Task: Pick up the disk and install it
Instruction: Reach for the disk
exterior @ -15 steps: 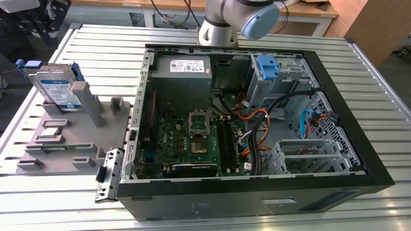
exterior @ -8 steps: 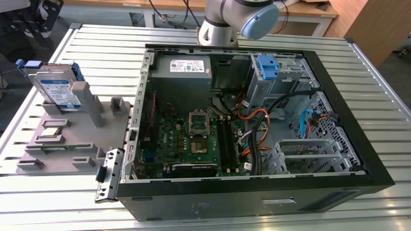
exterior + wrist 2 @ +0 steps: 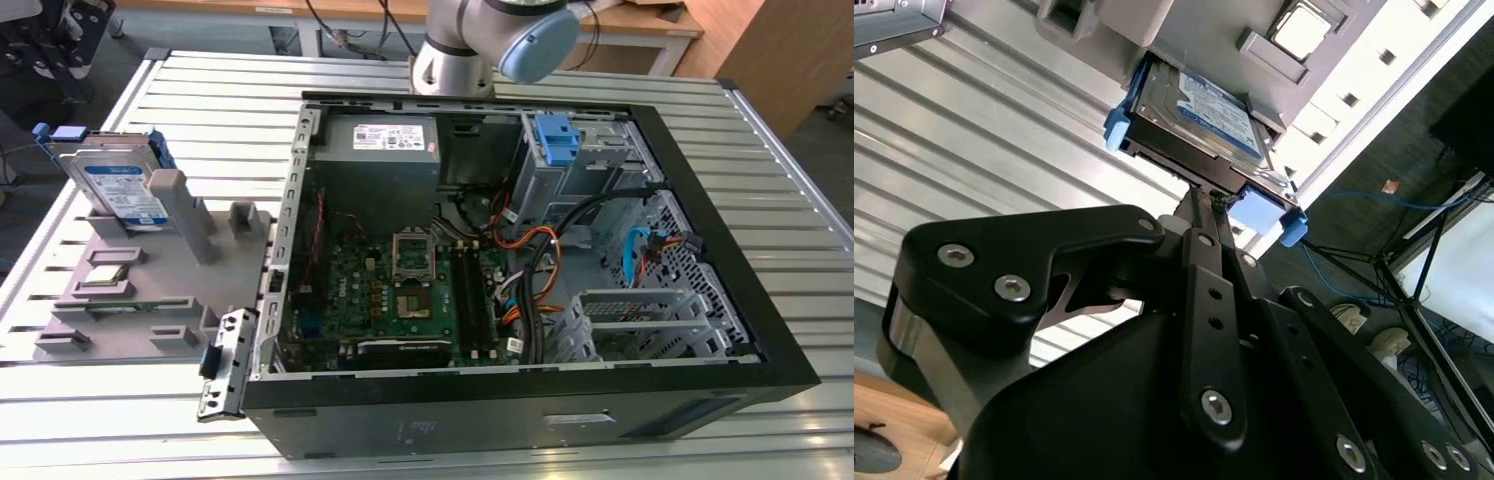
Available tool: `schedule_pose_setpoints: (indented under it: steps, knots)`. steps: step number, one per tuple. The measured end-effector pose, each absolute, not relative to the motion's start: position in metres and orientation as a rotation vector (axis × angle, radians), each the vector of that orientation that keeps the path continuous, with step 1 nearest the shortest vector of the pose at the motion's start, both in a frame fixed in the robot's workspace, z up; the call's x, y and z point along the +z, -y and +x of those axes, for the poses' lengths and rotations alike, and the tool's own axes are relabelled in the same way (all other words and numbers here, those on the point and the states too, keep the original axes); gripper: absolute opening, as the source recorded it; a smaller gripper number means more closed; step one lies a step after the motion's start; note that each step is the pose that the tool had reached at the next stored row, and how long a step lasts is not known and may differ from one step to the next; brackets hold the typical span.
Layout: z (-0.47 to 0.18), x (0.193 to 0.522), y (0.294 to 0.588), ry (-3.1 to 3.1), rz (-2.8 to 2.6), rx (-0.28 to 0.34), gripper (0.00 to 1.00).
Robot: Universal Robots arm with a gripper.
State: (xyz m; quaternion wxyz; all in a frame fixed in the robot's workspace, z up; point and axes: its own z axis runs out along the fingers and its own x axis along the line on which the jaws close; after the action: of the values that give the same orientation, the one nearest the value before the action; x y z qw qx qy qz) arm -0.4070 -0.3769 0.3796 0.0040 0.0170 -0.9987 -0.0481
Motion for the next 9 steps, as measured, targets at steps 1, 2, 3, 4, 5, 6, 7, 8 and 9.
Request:
schedule_pose_setpoints:
  steps: [1, 2, 3, 4, 5, 6, 7, 8, 9]
  knots:
    - [-0.4080, 0.3794, 0.3769, 3.129, 0.054, -0.150, 0.11]
    - [-0.4089, 0.3791, 0.3769, 3.129, 0.055, -0.150, 0.11]
    - [-0.4097, 0.3789, 0.3768, 3.129, 0.056, -0.150, 0.11]
    - [-0.4104, 0.3786, 0.3768, 3.129, 0.056, -0.150, 0.11]
    - [-0.4112, 0.3782, 0.3767, 3.129, 0.057, -0.150, 0.11]
    - [-0.4122, 0.3778, 0.3765, 3.129, 0.057, -0.150, 0.11]
    - [-0.4131, 0.3774, 0.3764, 3.129, 0.057, -0.150, 0.11]
    - [-0.4140, 0.3769, 0.3764, 3.129, 0.057, -0.150, 0.11]
    - [-0.4147, 0.3762, 0.3763, 3.129, 0.058, -0.150, 0.11]
